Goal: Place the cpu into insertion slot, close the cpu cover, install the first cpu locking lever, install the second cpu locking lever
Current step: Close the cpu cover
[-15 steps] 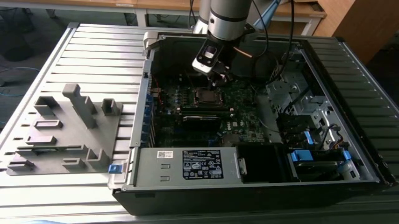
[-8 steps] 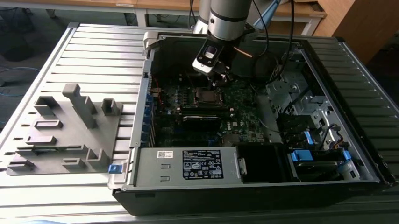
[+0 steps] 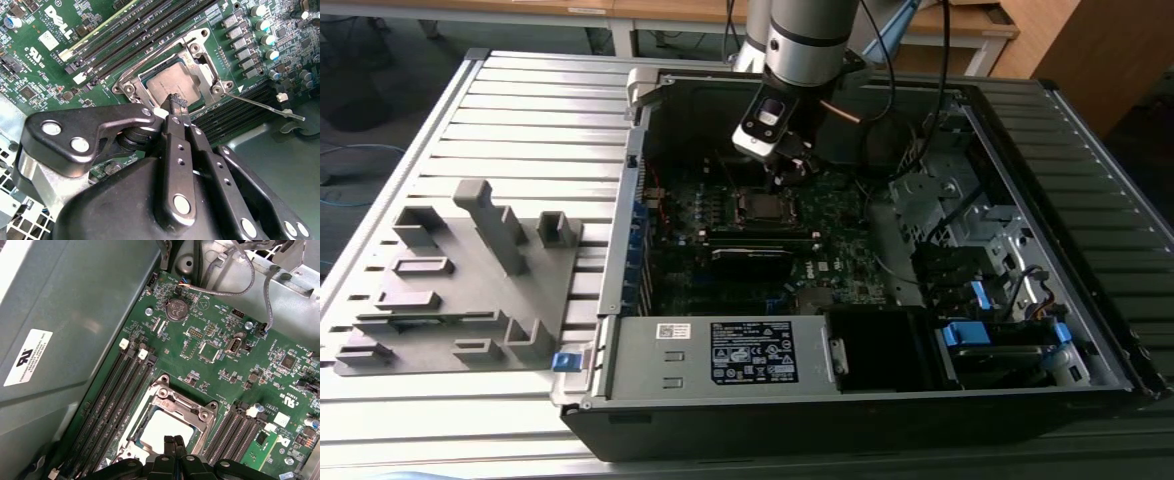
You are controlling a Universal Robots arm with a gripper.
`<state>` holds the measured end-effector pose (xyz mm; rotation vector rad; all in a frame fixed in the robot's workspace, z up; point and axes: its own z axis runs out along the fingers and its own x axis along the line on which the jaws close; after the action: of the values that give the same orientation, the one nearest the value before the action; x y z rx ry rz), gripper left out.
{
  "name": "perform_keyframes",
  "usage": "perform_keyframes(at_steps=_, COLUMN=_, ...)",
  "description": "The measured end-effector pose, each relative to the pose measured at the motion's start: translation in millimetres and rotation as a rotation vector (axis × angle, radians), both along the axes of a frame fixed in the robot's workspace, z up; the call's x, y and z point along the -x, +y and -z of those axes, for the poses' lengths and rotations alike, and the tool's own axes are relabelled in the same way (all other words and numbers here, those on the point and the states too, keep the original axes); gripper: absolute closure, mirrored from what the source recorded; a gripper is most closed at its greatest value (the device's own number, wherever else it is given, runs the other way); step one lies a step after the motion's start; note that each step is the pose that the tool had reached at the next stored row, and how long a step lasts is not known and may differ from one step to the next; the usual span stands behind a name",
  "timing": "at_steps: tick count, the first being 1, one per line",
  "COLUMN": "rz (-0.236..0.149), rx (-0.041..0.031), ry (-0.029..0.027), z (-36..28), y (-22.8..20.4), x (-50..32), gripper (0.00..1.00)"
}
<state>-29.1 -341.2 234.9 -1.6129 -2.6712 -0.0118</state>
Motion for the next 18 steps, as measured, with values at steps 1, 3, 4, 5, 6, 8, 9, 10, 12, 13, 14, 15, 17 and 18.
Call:
perform_keyframes(at_steps=1, rz=-0.003, rx=-0.0001, ry=-0.0001, z=0.0, y=0.0, x=0.0, gripper=0.89)
perform_keyframes(at_steps=3, rz=-0.010, rx=-0.0002, ry=-0.0001, z=0.0, y=0.0, x=0.0, gripper=0.89)
perform_keyframes(at_steps=4, rz=-0.014, rx=-0.0001, ry=0.0000, z=0.0, y=0.0, x=0.0, gripper=0.89)
perform_keyframes(at_steps=5, rz=-0.018, rx=-0.0001, ry=-0.0001, z=0.0, y=0.0, x=0.0, gripper=0.89)
perform_keyframes(at_steps=6, rz=-0.022, rx=-0.0001, ry=-0.0001, z=0.0, y=0.0, x=0.0, gripper=0.89)
perform_keyframes(at_steps=8, rz=-0.025, rx=-0.0001, ry=0.0000, z=0.0, y=0.0, x=0.0, gripper=0.89)
perform_keyframes(at_steps=9, rz=-0.027, rx=-0.0001, ry=0.0000, z=0.0, y=0.0, x=0.0, gripper=0.89)
perform_keyframes(at_steps=10, rz=-0.029, rx=-0.0001, ry=-0.0001, z=0.0, y=0.0, x=0.0, gripper=0.89)
perform_keyframes(at_steps=12, rz=-0.029, rx=-0.0001, ry=-0.0001, z=0.0, y=0.0, x=0.0, gripper=0.89)
perform_keyframes(at_steps=13, rz=-0.029, rx=-0.0001, ry=-0.0001, z=0.0, y=0.0, x=0.0, gripper=0.89)
perform_keyframes(at_steps=14, rz=-0.029, rx=-0.0001, ry=-0.0001, z=0.0, y=0.0, x=0.0, gripper=0.89)
perform_keyframes(at_steps=15, rz=-0.029, rx=-0.0001, ry=0.0000, z=0.0, y=0.0, x=0.0, gripper=0.89)
perform_keyframes(at_steps=17, rz=-0.030, rx=-0.0001, ry=-0.0001, z=0.0, y=0.0, x=0.0, gripper=0.89)
perform_keyframes(at_steps=18, rz=-0.030, rx=-0.0001, ry=0.0000, z=0.0, y=0.0, x=0.0, gripper=0.89)
